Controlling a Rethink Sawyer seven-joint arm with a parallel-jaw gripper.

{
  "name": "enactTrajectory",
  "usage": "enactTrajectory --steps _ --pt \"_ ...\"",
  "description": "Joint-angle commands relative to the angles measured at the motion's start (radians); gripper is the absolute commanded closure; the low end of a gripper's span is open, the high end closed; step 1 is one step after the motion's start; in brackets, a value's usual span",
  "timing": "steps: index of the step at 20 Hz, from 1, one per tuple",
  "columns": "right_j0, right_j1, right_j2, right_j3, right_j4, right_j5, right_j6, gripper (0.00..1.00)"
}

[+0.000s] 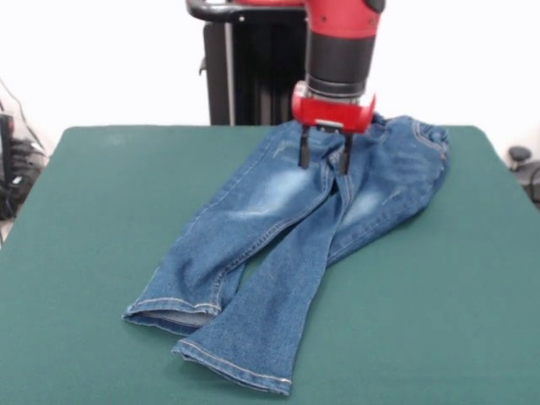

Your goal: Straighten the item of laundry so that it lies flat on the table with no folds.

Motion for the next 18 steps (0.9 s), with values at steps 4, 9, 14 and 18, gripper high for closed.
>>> enactTrajectory --steps 4,9,14,18 --pt "0.034 -0.033 -0.061 -0.103 0.033 0.033 0.135 0.00" --pt "0.032 -0.017 -0.076 -0.129 0.031 0.036 0.132 0.00" --pt "-0.001 0.035 -0.066 -0.187 0.018 0.045 0.100 0.00" --pt "-0.010 0.094 -0.076 -0.237 0.008 0.025 0.091 0.00"
